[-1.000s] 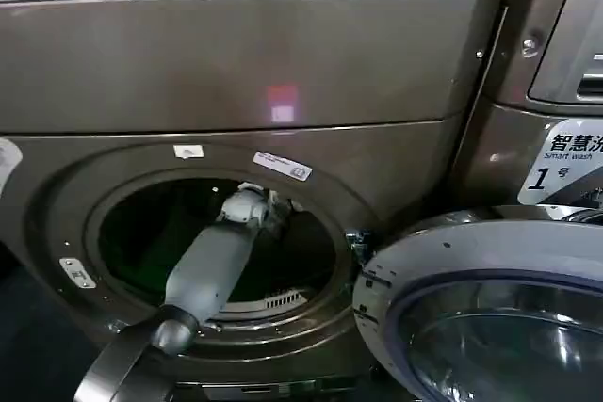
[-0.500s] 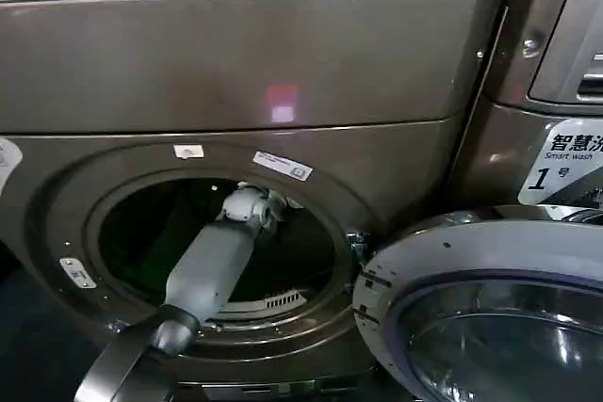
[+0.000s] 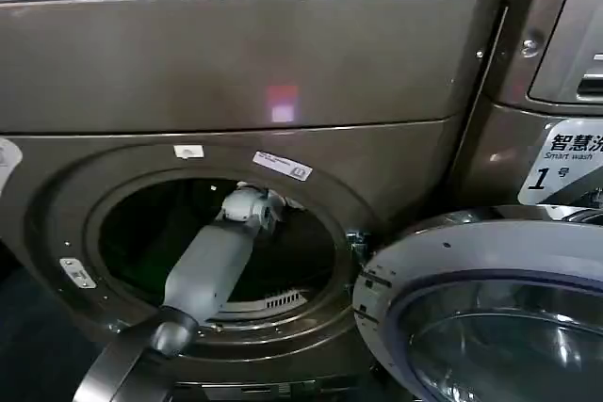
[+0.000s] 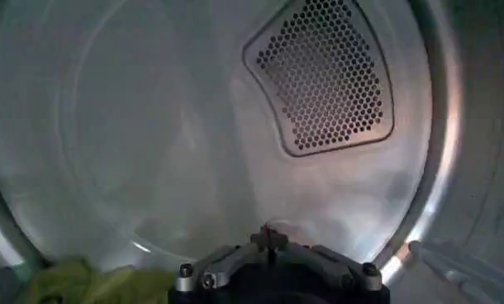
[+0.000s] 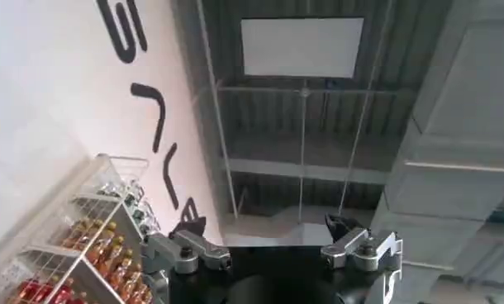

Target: Grasp the clothes from the dryer.

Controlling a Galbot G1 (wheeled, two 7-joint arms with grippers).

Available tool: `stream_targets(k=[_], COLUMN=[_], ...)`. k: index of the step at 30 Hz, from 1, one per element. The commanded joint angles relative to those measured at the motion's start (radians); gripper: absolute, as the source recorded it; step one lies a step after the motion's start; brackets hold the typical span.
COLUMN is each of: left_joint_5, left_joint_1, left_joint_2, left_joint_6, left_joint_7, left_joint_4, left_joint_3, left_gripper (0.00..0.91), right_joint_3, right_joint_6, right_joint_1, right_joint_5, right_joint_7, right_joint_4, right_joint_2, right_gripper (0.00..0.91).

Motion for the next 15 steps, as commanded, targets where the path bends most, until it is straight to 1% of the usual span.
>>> stream_targets(k=[1, 15], left_joint_5=[0.001, 0.008], left_joint_1=[0.001, 0.002], left_joint_2=[-0.002, -0.001], left_joint_6=[-0.004, -0.012], left_joint_7=[-0.005, -0.001], left_joint_4=[0.001, 0.007], left_joint_3=[0.000, -0.001], left_gripper=[0.000, 0.000], right_joint_3=[0.002, 0.000], right_joint_6=[0.005, 0.002], right_joint_1=[0.001, 0.005], right_joint_5=[0.000, 0.000], right_joint_7=[0.005, 0.002], right_joint_4=[0.002, 0.002], right_joint_2=[0.000, 0.001], right_gripper=[0.907, 0.907])
